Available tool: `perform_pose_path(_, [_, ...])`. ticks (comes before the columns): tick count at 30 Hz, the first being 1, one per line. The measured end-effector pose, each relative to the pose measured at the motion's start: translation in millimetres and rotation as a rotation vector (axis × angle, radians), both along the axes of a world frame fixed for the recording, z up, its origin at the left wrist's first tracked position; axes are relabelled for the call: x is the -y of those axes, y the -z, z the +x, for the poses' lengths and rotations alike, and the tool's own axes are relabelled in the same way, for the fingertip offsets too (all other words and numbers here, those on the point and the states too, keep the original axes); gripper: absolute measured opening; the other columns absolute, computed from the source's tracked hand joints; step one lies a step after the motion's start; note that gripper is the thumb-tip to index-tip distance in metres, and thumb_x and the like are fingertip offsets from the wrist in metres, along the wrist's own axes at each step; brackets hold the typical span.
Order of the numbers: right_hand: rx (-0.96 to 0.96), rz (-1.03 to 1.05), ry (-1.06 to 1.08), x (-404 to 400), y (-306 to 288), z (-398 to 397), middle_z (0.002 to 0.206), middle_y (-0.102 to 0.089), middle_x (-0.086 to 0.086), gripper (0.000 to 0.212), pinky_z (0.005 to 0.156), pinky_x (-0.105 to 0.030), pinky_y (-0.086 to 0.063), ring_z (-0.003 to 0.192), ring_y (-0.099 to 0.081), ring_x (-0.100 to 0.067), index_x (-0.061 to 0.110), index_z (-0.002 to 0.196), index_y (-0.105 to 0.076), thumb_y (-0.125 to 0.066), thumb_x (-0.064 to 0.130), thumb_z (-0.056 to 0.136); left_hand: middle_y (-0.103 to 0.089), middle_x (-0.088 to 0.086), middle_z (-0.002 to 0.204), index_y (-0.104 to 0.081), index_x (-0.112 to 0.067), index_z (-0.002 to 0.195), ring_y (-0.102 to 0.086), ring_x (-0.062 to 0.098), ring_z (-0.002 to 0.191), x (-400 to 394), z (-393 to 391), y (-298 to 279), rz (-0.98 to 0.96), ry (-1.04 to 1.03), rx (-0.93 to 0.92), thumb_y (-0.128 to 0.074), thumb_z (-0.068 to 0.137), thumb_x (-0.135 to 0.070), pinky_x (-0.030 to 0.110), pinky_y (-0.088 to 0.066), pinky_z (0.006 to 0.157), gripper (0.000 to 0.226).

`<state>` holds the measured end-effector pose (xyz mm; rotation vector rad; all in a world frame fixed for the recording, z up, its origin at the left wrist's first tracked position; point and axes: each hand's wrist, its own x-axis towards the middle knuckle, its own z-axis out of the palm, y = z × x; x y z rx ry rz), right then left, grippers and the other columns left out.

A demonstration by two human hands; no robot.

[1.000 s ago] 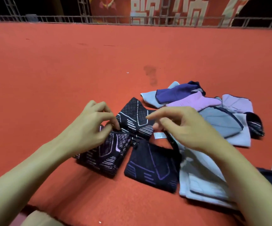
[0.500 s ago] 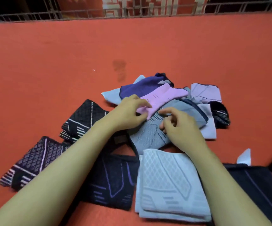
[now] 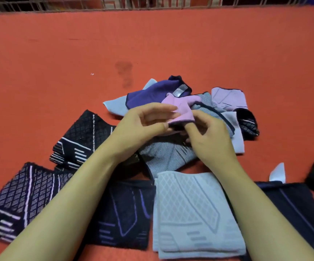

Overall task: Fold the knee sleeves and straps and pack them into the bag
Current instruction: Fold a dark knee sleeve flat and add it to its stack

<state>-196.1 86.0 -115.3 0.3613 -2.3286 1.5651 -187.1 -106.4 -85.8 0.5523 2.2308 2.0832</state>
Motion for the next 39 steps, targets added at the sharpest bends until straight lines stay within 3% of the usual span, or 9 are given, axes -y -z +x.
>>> perform_pose_path(3, [-0.019, -0.105, 0.032, -2.8, -4.0, 0.1, 0.080, -0.075, 0.007, 0.021, 0.079, -0.055, -0.058, 0.078, -0.072, -0.014, 0.024, 0.091, -0.073, -0.058, 0.037, 0.092, -0.077, -0.005, 0.107, -0.075, -0.021, 0.110, -0.071, 0.012, 0.095, -2.1, -0.2, 0.4, -0.354, -0.206, -0.254, -0.075, 0.094, -0.009, 0.025, -0.055, 0.080, 0.020])
perform_pose_path(9, [0.112, -0.341, -0.168, 3.8, -9.1, 8.7, 0.090, -0.077, -0.005, 0.010, 0.088, -0.057, -0.060, 0.091, -0.074, -0.032, 0.021, 0.090, -0.071, -0.068, 0.030, 0.093, -0.076, 0.002, 0.108, -0.072, -0.010, 0.112, -0.075, 0.020, 0.100, 1.3, 4.8, -4.4, -0.255, -0.017, 0.015, -0.075, 0.096, -0.023, 0.044, -0.063, 0.089, 0.021])
perform_pose_path(13, [0.227, -0.469, -0.295, 3.1, -10.7, 11.4, 0.098, -0.076, -0.008, 0.007, 0.086, -0.039, -0.059, 0.095, -0.073, -0.023, 0.015, 0.098, -0.072, -0.070, 0.021, 0.097, -0.075, -0.008, 0.087, -0.072, -0.019, 0.103, -0.073, 0.014, 0.082, -2.2, 5.5, -3.2, -0.423, -0.180, -0.254, -0.070, 0.098, -0.018, 0.031, -0.057, 0.069, 0.005])
perform_pose_path(18, [0.336, -0.658, -0.360, 2.7, -17.7, 13.5, 0.088, -0.077, -0.006, 0.010, 0.077, -0.025, -0.060, 0.075, -0.073, -0.014, 0.007, 0.104, -0.063, -0.053, 0.009, 0.103, -0.075, 0.012, 0.086, -0.071, -0.003, 0.105, -0.075, 0.025, 0.077, -3.1, 4.0, -10.6, 0.099, -0.158, 0.076, -0.056, 0.104, -0.001, 0.035, -0.064, 0.074, 0.015])
perform_pose_path(22, [0.541, -0.930, -0.517, 1.7, -27.6, 20.2, 0.106, -0.076, -0.009, 0.031, 0.098, -0.035, -0.055, 0.094, -0.072, -0.016, 0.006, 0.121, -0.068, -0.053, 0.022, 0.099, -0.076, 0.010, 0.090, -0.078, -0.004, 0.092, -0.074, 0.019, 0.081, -1.7, 4.2, -18.5, 0.600, 0.059, 0.546, -0.058, 0.092, -0.015, 0.033, -0.063, 0.078, 0.023])
perform_pose_path(25, [0.617, -0.966, -0.574, -0.8, -28.8, 20.5, 0.118, -0.073, -0.013, 0.037, 0.095, -0.038, -0.057, 0.106, -0.070, -0.023, 0.004, 0.125, -0.069, -0.058, 0.024, 0.095, -0.067, 0.015, 0.128, -0.068, 0.003, 0.130, -0.063, 0.025, 0.120, -7.4, 3.7, -16.6, 0.670, 0.219, 0.595, -0.058, 0.096, -0.025, 0.039, -0.050, 0.111, 0.046])
perform_pose_path(28, [0.502, -0.759, -0.595, -6.4, -27.1, 19.9, 0.124, -0.067, -0.017, 0.041, 0.104, -0.049, -0.049, 0.114, -0.062, -0.030, 0.001, 0.133, -0.059, -0.063, 0.014, 0.094, -0.060, 0.019, 0.135, -0.052, 0.004, 0.147, -0.062, 0.028, 0.121, -3.2, 6.3, -15.1, 0.548, 0.337, 0.463, -0.061, 0.096, -0.022, 0.039, -0.053, 0.106, 0.058])
perform_pose_path(35, [0.196, -0.108, 0.069, 8.1, -16.1, 14.7, 0.090, -0.073, 0.006, 0.022, 0.087, -0.055, -0.056, 0.086, -0.069, -0.022, 0.037, 0.098, -0.061, -0.061, 0.040, 0.076, -0.074, 0.012, 0.101, -0.061, -0.011, 0.101, -0.071, 0.032, 0.101, -4.4, 8.1, -4.7, -0.532, -0.058, -0.047, -0.077, 0.088, -0.030, 0.053, -0.058, 0.090, 0.028])
perform_pose_path(39, [0.176, -0.066, 0.032, 6.7, -23.5, 18.7, 0.077, -0.070, 0.008, 0.020, 0.070, -0.038, -0.053, 0.065, -0.059, -0.013, 0.030, 0.098, -0.060, -0.071, 0.021, 0.085, -0.074, 0.004, 0.093, -0.057, -0.022, 0.098, -0.076, 0.024, 0.080, -0.2, 1.1, 4.4, -0.487, -0.253, -0.013, -0.069, 0.082, -0.024, 0.047, -0.062, 0.079, 0.020])
